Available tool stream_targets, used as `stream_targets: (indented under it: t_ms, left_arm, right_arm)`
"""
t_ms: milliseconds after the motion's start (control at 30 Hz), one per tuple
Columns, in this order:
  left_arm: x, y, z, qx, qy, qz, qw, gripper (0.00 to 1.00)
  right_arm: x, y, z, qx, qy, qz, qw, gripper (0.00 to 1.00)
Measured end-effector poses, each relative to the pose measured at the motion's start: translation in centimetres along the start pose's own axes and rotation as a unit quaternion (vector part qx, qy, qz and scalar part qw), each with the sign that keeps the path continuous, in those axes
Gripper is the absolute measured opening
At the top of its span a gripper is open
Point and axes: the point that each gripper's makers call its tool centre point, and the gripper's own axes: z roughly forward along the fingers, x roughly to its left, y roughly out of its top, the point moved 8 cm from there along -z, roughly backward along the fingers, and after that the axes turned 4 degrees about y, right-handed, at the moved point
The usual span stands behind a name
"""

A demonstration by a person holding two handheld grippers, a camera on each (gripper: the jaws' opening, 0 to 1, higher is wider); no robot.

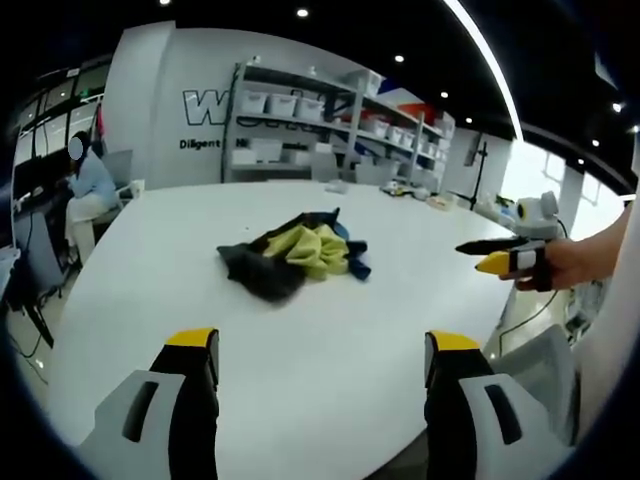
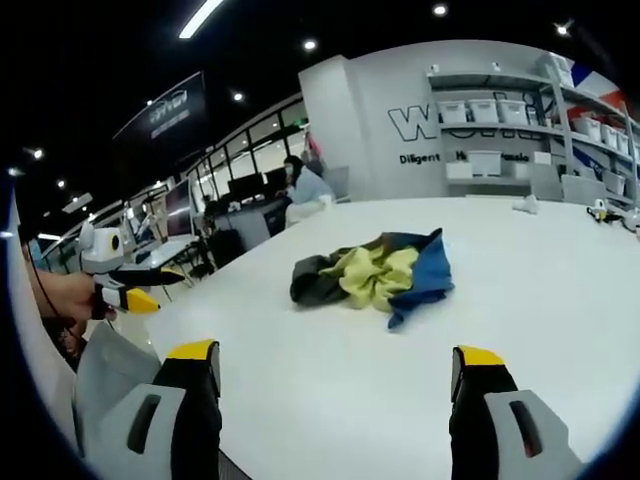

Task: Fold the garment on the visible template until the final outline fits inside the template.

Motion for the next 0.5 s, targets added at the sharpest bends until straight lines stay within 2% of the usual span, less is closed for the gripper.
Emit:
stream_targets:
  t_ms: [500]
  left_arm:
    - [-0.06,-0.31,0.30,0.004,-0.003,-0.004,1.0000,0.81]
  right_arm:
    - [-0.09,-0.09,0.11,0.002,-0.002,0.001,1.0000,0.93]
